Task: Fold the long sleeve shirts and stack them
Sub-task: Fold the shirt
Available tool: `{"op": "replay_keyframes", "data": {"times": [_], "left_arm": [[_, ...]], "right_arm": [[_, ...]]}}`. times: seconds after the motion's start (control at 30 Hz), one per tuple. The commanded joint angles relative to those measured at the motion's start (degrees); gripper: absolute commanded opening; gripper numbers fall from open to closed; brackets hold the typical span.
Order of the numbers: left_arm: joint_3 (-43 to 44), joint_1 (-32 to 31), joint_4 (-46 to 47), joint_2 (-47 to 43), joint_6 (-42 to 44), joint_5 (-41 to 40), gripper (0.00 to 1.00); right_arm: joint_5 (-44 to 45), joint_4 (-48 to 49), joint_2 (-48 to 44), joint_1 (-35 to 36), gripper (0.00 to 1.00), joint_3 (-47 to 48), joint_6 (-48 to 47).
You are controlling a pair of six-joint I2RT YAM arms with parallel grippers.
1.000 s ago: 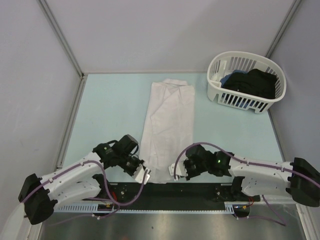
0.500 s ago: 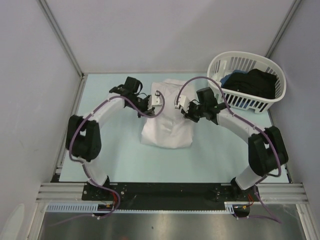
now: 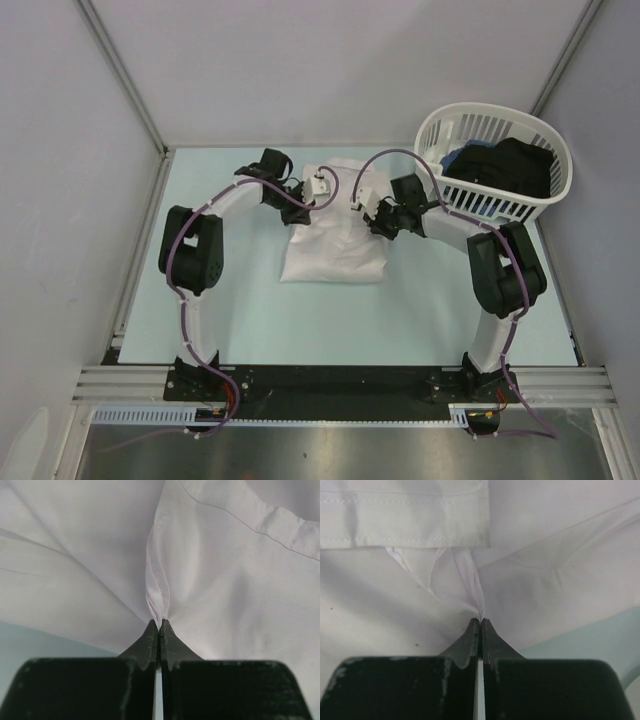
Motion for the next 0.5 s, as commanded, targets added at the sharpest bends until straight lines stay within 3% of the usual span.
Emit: {"op": "replay_keyframes", "data": {"times": [0.0,0.23,0.37,0.43,0.47], "left_arm": [[3.5,1.2,4.2,0.4,-4.0,-1.2,0.0],[6.1,1.3,4.3,3.5,-5.6,-5.2,0.03],[6.9,1.4,4.2,3.9,-6.5,-3.7,0.24],[8.5,1.4,3.7,4.0,-8.0,-3.9,0.32],[9.3,1.6,3.3,4.1,-9.5,-4.4,0.39]], "right_arm": [[2.6,8.0,1.4,-0.5,0.0,4.0,3.5],[5.1,9.5,3.5,-0.7,0.02,4.9,3.7],[6.6,6.7,2.5,-0.8,0.26,5.8,5.4],[7.5,4.9,0.6,-1.1,0.43,6.2,8.4],[8.7,4.0,-0.1,-1.9,0.59,6.7,9.9]]}}
